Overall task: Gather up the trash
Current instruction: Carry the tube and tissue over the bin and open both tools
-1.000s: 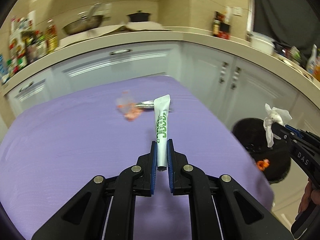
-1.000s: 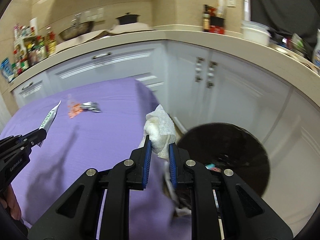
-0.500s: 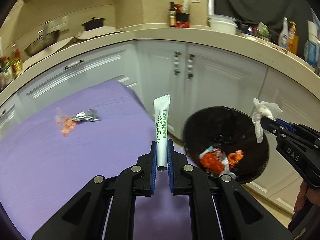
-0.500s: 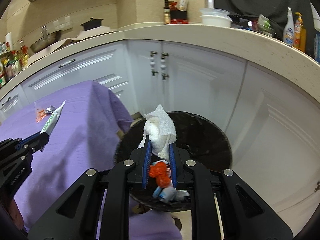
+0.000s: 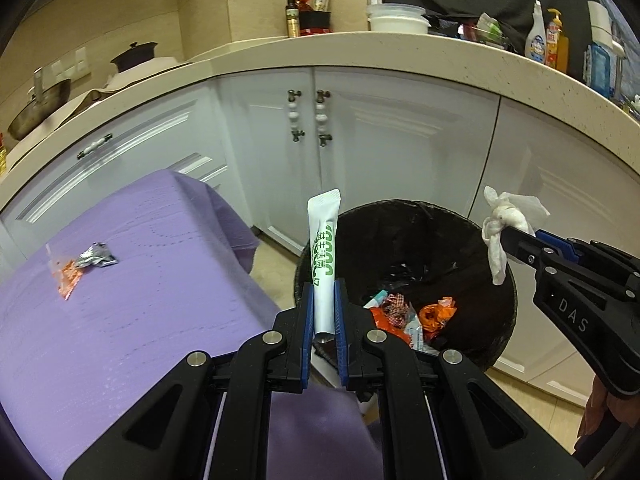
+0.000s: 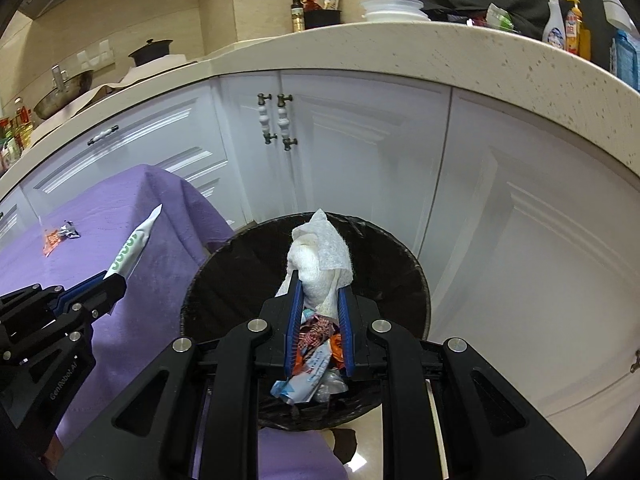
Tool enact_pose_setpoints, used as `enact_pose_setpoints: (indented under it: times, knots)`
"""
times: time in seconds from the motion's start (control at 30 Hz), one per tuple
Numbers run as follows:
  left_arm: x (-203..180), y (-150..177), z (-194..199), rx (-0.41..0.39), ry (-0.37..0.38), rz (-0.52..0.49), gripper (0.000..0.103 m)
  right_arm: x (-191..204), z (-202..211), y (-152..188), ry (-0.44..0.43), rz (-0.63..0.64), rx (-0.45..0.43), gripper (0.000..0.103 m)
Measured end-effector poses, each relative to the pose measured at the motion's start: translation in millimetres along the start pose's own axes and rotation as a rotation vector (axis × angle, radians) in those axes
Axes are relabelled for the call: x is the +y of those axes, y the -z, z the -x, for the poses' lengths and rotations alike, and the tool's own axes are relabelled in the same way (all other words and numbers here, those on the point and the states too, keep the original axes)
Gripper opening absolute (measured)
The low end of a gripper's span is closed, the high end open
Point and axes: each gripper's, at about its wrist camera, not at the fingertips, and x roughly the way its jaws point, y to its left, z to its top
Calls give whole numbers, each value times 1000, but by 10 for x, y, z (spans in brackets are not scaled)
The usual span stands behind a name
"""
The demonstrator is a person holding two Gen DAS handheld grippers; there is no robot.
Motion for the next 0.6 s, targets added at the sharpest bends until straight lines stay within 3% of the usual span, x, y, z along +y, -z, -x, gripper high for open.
enact_pose_setpoints:
  times: [0.6]
  knots:
    - [-197, -69, -273, 16, 18, -20, 12, -192, -192, -19, 22, -31, 18, 17]
